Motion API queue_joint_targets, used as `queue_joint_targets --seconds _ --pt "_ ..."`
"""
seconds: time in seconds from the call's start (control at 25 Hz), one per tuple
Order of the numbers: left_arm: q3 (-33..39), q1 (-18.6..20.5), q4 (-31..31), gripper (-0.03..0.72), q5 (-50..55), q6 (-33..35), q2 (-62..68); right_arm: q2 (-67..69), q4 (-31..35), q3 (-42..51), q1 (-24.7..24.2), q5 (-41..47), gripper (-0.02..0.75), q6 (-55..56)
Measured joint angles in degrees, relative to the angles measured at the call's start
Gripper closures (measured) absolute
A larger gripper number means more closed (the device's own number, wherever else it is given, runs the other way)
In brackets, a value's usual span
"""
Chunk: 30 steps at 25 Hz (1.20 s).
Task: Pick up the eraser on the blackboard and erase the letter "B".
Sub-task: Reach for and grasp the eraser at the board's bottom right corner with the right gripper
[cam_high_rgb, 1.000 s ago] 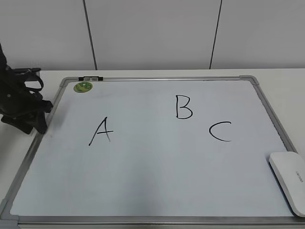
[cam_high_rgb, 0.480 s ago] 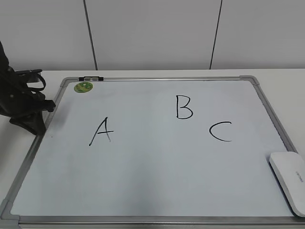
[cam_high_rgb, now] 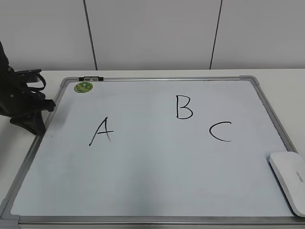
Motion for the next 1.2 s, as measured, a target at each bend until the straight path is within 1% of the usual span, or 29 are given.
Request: queue_joint_targets --seconds 0.16,0.24,0.44,0.6,0.68,0.76,1.0,1.2 --pt "-0.1 0.0 0.0 0.674 0.1 0.0 0.1 0.5 0.0 -0.5 0.0 -0.7 0.174 0.0" --pt "-0.1 0.0 0.0 0.674 0.1 0.0 0.1 3.2 0.0 -1.5 0.0 -1.7 0.174 0.0" --pt "-0.1 0.0 0.0 0.674 0.2 0.0 0.1 16.1 0.9 -3.5 0.0 -5.1 0.174 0.0" --pt "-0.1 0.0 0.0 0.674 0.3 0.0 0.1 26.2 2.7 -5.1 0.0 -13.2 0.174 0.0" --pt "-0.1 0.0 0.0 0.674 0.4 -0.1 0.1 30.7 3.1 -6.2 0.0 -15.1 0.174 0.0" --pt "-0.1 0.0 0.0 0.674 0.4 -0.1 0.1 34.7 3.4 -7.4 0.0 -15.1 0.174 -0.7" --pt "-0.2 0.0 0.0 0.674 0.4 -0.1 0.1 48.5 5.0 -10.3 0.0 -10.1 0.174 -4.3" --pt "-0.2 0.0 0.0 0.674 0.5 -0.1 0.1 58.8 5.7 -11.8 0.0 -9.8 0.174 -4.6"
